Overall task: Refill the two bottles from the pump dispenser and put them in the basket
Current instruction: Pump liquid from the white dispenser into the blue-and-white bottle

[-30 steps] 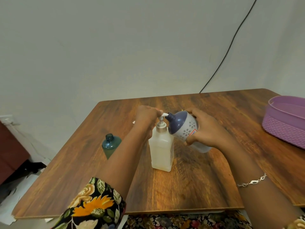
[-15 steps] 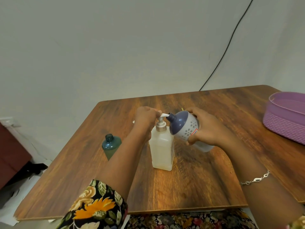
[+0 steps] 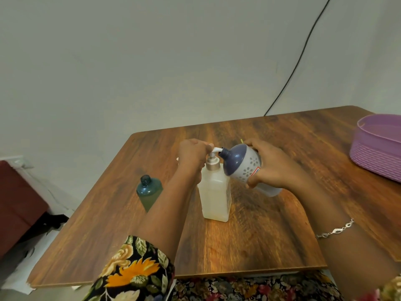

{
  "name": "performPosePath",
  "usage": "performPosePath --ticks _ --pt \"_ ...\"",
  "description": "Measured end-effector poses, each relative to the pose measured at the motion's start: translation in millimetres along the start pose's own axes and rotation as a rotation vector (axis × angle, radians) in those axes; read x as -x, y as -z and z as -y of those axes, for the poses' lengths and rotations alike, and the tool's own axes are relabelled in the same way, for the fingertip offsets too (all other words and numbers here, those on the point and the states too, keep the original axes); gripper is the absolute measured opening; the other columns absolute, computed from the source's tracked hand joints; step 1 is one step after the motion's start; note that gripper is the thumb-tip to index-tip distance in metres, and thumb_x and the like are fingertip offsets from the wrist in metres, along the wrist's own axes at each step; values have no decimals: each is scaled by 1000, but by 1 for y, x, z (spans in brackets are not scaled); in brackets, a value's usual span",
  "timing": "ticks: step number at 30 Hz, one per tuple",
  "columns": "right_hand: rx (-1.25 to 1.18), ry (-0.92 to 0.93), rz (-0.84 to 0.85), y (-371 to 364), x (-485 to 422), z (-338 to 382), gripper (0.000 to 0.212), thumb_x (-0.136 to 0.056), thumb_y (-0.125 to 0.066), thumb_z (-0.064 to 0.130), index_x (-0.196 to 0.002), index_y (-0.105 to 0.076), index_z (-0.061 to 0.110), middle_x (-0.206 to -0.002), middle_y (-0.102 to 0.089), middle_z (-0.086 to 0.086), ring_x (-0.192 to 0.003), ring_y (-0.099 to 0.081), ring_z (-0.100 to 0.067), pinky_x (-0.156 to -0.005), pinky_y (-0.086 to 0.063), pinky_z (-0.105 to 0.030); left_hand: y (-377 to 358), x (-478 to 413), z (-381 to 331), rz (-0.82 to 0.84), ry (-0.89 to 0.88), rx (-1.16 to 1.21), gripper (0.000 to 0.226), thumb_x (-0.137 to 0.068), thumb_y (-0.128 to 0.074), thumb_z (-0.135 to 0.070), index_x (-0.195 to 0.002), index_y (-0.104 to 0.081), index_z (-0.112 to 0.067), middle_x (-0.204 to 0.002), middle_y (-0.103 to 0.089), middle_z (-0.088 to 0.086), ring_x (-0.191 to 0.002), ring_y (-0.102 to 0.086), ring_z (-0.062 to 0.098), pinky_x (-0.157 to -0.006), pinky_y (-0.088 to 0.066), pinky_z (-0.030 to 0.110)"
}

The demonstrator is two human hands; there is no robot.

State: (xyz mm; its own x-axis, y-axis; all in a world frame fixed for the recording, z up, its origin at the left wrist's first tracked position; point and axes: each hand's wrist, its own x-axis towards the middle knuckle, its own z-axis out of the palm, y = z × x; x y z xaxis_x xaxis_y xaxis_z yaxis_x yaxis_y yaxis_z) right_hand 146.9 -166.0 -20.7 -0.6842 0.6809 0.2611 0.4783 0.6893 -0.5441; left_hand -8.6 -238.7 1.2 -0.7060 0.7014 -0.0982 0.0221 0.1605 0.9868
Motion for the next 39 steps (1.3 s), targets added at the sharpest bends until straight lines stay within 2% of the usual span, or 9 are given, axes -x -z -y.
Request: performPosePath --ticks 4,8,14,19,25,27,33,37,39 --pt "-22 4 4 0 0 3 79 -56 -82 16 -125 -44 20 -113 -50 0 -98 -49 -16 -74 -45 -30 1 2 -1 -26 -75 -21 21 -86 -57 -3 -67 -57 -10 -69 -55 6 -67 -51 18 -67 -46 34" --pt "-2 8 -15 6 -3 7 79 -58 -82 16 -126 -43 21 -111 -46 4 -97 -47 -15 -72 -42 -28 2 0 -8 -41 -135 -88 22 -87 -55 -3 -67 -55 -11 -68 -52 5 -61 -46 15 -56 -41 28" --pt "40 -15 10 0 -2 4 81 -56 -82 17 -126 -43 20 -115 -49 1 -100 -48 -17 -76 -45 -32 -2 5 7 -27 -130 -25 24 -88 -57 -4 -66 -54 -12 -71 -57 6 -70 -54 17 -73 -50 35" --pt "-12 4 -10 4 -2 10 78 -56 -82 15 -125 -44 21 -111 -49 1 -96 -48 -15 -67 -40 -23 1 5 -2 -10 -181 6 25 -87 -55 1 -64 -55 -12 -67 -55 3 -69 -52 17 -74 -49 37" --pt "40 -16 -18 2 -2 10 79 -54 -82 17 -124 -44 21 -112 -50 1 -96 -50 -17 -72 -47 -31 -1 3 8 -23 -225 -48 22 -88 -56 -2 -68 -55 -10 -68 -54 0 -65 -51 10 -62 -45 23" --pt "30 -30 -9 0 0 8 79 -55 -82 17 -124 -44 22 -110 -50 1 -95 -50 -17 -69 -45 -29 -2 5 11 -25 -227 -44 19 -89 -56 -3 -70 -56 -8 -67 -54 0 -64 -50 9 -59 -43 21" --pt "-26 -8 -20 7 -2 12 77 -56 -82 15 -123 -45 22 -110 -50 3 -96 -49 -15 -70 -45 -28 -1 3 1 -59 -287 -57 23 -87 -56 0 -67 -55 -12 -69 -56 -1 -66 -52 9 -60 -43 20" --pt "-25 -21 -31 6 -1 9 76 -54 -82 14 -121 -46 22 -107 -49 4 -94 -49 -14 -68 -44 -26 -4 2 4 -57 -344 -139 11 -88 -56 -3 -78 -59 -7 -70 -55 -2 -63 -50 6 -55 -39 15" --pt "-22 -31 -25 2 0 7 77 -55 -82 15 -122 -45 22 -109 -49 4 -95 -49 -14 -67 -43 -25 -4 1 9 -45 -337 -143 8 -88 -56 -4 -82 -60 -3 -73 -56 1 -65 -50 7 -59 -40 18"
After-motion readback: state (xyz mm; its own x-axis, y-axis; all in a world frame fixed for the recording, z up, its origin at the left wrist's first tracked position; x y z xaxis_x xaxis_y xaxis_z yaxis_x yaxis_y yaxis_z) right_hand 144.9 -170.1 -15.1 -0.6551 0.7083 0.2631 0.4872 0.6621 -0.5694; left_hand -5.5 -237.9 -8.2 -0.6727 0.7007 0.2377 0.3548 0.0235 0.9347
